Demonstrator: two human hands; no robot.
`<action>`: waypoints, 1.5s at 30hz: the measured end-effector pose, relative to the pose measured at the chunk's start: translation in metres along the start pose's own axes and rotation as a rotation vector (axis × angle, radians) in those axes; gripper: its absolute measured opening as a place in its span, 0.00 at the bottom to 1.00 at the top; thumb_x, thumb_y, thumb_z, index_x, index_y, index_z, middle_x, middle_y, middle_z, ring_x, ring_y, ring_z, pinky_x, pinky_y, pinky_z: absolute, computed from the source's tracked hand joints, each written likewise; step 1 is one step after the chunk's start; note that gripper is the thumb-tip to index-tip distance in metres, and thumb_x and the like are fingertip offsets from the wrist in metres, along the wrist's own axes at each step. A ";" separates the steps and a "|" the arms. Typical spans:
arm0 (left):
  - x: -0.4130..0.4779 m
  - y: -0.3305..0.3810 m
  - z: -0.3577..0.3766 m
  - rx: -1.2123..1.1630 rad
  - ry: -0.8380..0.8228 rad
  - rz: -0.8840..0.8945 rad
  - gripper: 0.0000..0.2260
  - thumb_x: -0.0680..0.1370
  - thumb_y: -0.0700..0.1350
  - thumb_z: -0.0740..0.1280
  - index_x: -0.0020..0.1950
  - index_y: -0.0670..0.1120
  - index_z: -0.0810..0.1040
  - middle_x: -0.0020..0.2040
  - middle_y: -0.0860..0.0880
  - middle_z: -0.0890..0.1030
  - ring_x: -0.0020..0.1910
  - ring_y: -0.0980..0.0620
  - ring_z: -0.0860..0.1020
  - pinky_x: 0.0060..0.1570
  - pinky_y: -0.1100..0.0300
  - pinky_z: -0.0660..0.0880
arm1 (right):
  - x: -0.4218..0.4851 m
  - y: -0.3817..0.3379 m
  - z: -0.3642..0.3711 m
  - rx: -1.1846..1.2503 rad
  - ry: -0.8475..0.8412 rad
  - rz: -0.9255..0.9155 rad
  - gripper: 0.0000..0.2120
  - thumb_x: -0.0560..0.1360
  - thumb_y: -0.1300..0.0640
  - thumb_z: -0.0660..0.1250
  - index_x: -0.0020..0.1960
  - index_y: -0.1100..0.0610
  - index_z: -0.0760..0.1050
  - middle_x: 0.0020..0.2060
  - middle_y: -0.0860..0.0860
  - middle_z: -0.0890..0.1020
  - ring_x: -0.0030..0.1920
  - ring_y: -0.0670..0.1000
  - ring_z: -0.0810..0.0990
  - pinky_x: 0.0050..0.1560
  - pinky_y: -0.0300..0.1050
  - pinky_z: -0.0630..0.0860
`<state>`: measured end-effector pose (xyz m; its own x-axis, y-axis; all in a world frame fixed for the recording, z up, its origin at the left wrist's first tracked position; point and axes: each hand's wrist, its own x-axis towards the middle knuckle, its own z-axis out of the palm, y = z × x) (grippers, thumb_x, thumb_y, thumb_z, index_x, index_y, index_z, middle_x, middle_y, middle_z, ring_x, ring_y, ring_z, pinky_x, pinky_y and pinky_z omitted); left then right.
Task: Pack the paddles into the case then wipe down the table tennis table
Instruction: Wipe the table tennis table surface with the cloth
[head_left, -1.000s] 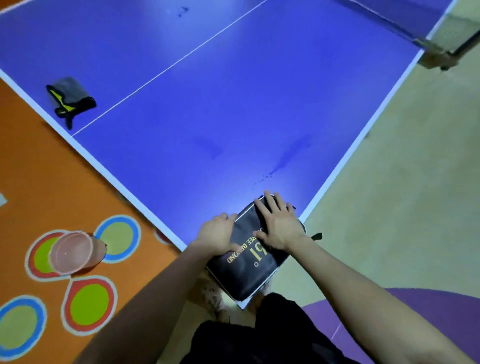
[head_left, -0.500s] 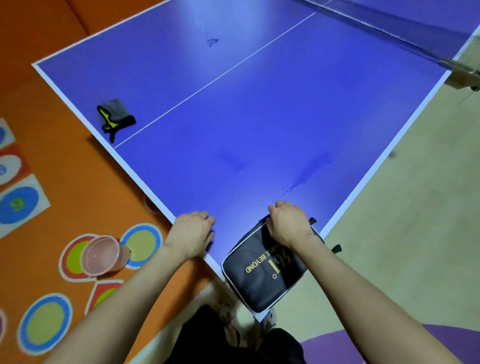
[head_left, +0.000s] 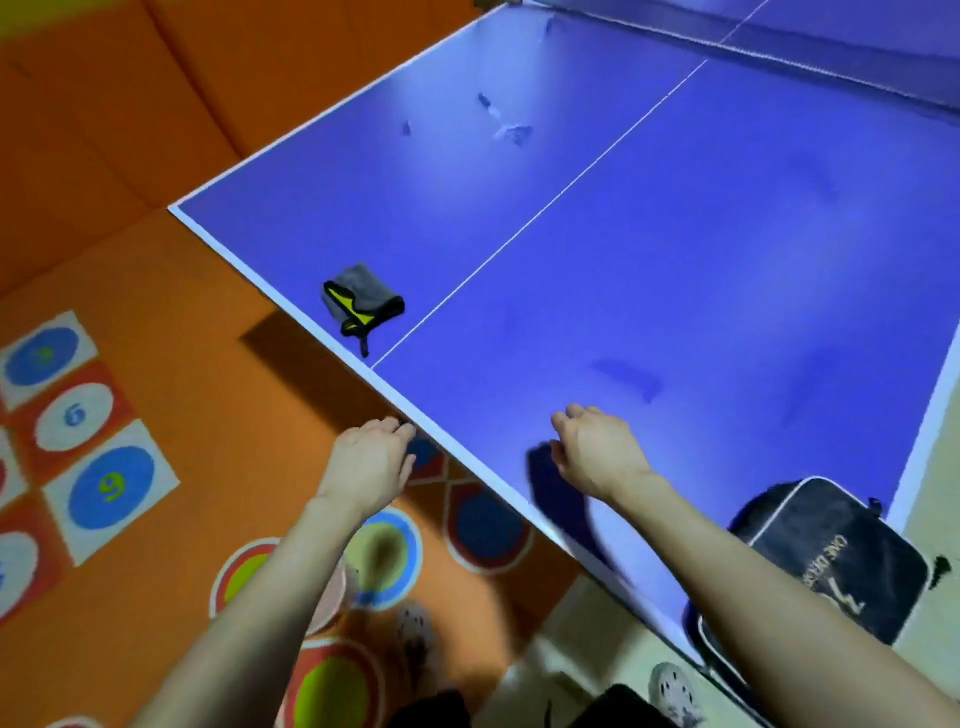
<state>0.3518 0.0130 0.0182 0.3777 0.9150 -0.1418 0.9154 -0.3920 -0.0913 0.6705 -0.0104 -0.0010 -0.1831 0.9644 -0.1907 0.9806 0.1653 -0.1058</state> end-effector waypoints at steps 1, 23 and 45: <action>0.001 -0.026 0.000 -0.005 -0.019 0.005 0.12 0.79 0.55 0.71 0.59 0.51 0.80 0.49 0.51 0.81 0.50 0.45 0.82 0.42 0.53 0.77 | 0.015 -0.022 0.004 0.007 -0.026 0.024 0.10 0.84 0.53 0.63 0.58 0.59 0.77 0.55 0.59 0.80 0.57 0.64 0.81 0.45 0.53 0.69; 0.178 -0.335 0.007 0.026 -0.163 0.035 0.16 0.85 0.55 0.63 0.71 0.51 0.75 0.62 0.50 0.80 0.61 0.48 0.79 0.51 0.53 0.77 | 0.417 -0.230 -0.003 0.170 -0.086 0.076 0.19 0.83 0.62 0.61 0.73 0.55 0.71 0.69 0.56 0.74 0.53 0.67 0.84 0.43 0.54 0.73; 0.445 -0.370 0.032 -0.701 -0.462 0.199 0.22 0.80 0.51 0.75 0.73 0.54 0.76 0.41 0.55 0.82 0.40 0.57 0.79 0.56 0.49 0.80 | 0.496 -0.186 -0.055 0.940 0.175 0.348 0.04 0.80 0.57 0.68 0.46 0.51 0.78 0.44 0.47 0.82 0.35 0.43 0.75 0.43 0.41 0.70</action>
<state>0.1761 0.5622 -0.0429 0.5853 0.6452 -0.4910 0.7700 -0.2527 0.5859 0.4010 0.4482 -0.0223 0.1891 0.9571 -0.2197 0.5112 -0.2870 -0.8102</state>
